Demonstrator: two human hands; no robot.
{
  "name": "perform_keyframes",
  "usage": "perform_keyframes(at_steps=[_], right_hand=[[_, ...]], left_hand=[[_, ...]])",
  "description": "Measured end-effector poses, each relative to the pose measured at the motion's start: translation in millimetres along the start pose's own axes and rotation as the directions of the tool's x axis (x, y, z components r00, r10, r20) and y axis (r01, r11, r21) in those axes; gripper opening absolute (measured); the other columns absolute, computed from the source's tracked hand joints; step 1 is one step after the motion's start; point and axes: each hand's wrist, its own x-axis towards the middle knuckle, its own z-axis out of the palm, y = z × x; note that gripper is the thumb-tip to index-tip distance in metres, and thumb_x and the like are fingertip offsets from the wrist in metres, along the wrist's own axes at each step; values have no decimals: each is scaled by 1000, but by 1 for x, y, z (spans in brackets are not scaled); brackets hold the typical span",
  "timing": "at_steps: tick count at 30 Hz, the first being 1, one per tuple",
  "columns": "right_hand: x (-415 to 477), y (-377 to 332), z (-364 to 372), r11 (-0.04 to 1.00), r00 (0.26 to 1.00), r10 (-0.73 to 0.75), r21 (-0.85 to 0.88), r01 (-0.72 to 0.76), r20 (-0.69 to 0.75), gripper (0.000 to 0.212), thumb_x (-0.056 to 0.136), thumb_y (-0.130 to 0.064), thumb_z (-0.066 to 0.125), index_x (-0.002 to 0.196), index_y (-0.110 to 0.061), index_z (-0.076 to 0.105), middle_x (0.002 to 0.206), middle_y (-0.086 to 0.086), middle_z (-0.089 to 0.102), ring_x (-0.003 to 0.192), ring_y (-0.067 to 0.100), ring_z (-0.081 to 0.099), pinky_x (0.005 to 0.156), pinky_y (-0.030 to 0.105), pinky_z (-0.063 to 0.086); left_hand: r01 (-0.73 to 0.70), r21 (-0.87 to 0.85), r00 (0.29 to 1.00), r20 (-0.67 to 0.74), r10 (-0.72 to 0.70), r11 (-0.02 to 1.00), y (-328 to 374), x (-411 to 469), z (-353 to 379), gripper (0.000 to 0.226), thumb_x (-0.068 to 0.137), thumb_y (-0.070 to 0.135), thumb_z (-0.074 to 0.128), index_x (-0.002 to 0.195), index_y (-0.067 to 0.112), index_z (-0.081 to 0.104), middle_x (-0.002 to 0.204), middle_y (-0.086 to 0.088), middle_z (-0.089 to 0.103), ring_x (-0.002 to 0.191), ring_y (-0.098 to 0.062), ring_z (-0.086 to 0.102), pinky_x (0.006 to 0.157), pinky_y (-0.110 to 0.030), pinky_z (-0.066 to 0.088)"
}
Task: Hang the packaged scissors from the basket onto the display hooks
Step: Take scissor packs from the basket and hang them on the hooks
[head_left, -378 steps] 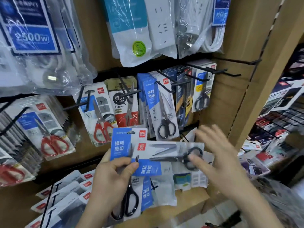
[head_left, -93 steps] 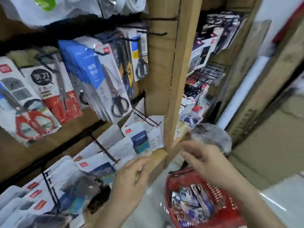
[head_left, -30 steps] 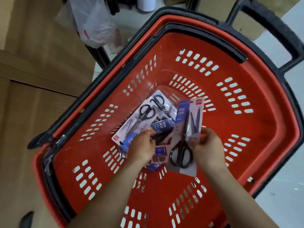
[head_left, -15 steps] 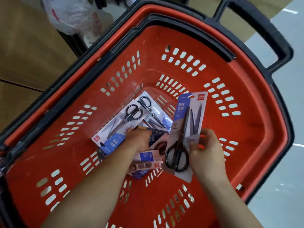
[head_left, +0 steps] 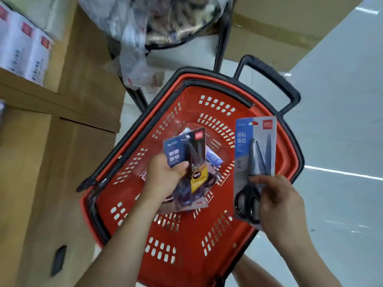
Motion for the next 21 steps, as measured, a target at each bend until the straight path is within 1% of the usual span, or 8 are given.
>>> perform_keyframes(at_steps=[2,4,7,9,12,16,19,21], right_hand=[[-9,-16,-24,1000,1000,-21,3,21,8,35,85,5,46,93,-12,76,90,0,64,81,10,59,73,5,37],[-19,-39,-52,998,997,-59,40,57,49,34,86,-2,46,94,-15,76,92,-5,63,84,7,59,74,2,39],[-35,-86,-100,989,983,-109,113,92,149,24,93,-18,51,96,-22,75,96,-11,61,93,1,59,74,6,41],[-44,-117,-137,983,971,-157,127,135,182,11,92,-31,62,93,-29,73,97,-14,58,94,1,59,75,13,43],[-62,-160,-194,970,939,-221,163,183,265,28,77,-58,63,93,-37,69,99,-16,57,95,5,61,76,17,46],[-85,-211,-249,908,872,-341,364,208,351,20,66,-44,81,85,-43,73,95,-14,62,93,7,63,77,10,42],[-102,-238,-289,840,858,-393,508,188,332,30,57,-45,80,84,-30,77,90,-7,68,88,12,67,82,28,50],[-115,-253,-317,787,840,-450,579,213,303,36,57,-44,81,84,-21,78,89,-2,69,89,17,69,84,36,52]], left_hand=[[11,-217,998,-55,-23,976,37,-36,-18,21,82,1,73,79,22,71,73,15,74,70,-3,68,68,-26,54],[10,-360,995,-89,-45,933,73,-72,-34,23,85,-1,70,83,21,72,77,9,75,73,-8,70,69,-30,55],[-17,-446,993,-109,-36,895,129,-126,-62,23,85,2,71,84,25,74,83,3,76,79,-16,72,71,-34,56],[-47,-467,987,-158,-31,883,163,-157,-83,18,85,5,72,86,23,72,83,5,76,78,-12,72,67,-29,53],[-111,-535,969,-244,-27,838,217,-207,-109,18,85,3,71,88,20,71,85,0,76,80,-17,72,70,-33,54],[-159,-728,962,-267,-62,666,276,-265,-120,21,88,-2,65,105,10,68,98,-12,75,91,-28,70,85,-46,56],[-265,-774,939,-343,-29,574,317,-315,-122,26,92,2,60,117,9,66,108,-11,74,101,-27,69,89,-43,54],[-325,-752,925,-379,27,574,340,-353,-122,25,95,4,57,117,11,66,111,-11,73,103,-28,68,90,-42,54]])
